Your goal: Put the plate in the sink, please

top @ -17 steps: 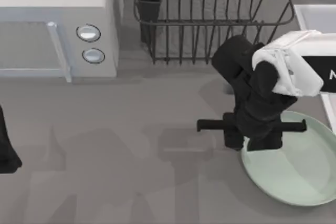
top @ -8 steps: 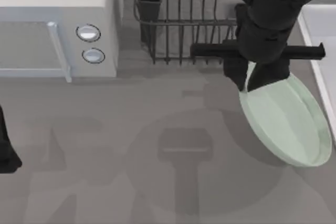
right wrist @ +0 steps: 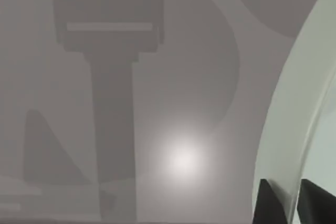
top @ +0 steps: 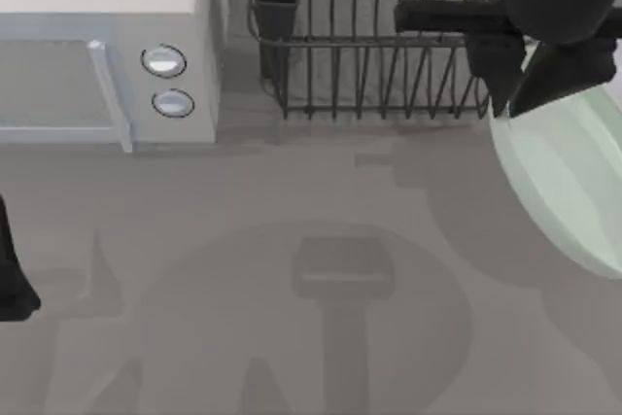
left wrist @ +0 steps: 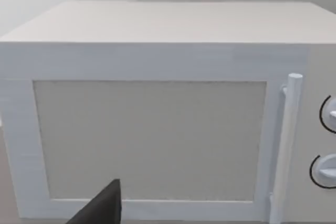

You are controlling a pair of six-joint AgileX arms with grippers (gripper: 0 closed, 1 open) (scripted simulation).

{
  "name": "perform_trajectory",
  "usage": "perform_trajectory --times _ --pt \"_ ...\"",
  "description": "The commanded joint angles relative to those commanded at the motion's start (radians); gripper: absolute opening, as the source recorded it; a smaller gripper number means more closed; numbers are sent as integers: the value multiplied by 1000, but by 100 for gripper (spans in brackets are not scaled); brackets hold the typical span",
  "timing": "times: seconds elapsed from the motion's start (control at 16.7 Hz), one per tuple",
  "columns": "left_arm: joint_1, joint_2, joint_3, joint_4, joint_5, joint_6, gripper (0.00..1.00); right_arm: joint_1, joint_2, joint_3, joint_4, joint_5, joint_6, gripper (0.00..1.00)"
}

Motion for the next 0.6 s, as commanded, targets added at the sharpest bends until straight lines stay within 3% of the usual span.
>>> perform_trajectory --times 0.3,0.6 --pt "0 0 0 0 0 0 100 -9 17 12 0 0 -13 0" --pt "0 0 0 0 0 0 100 -194 238 228 -24 -3 -197 0"
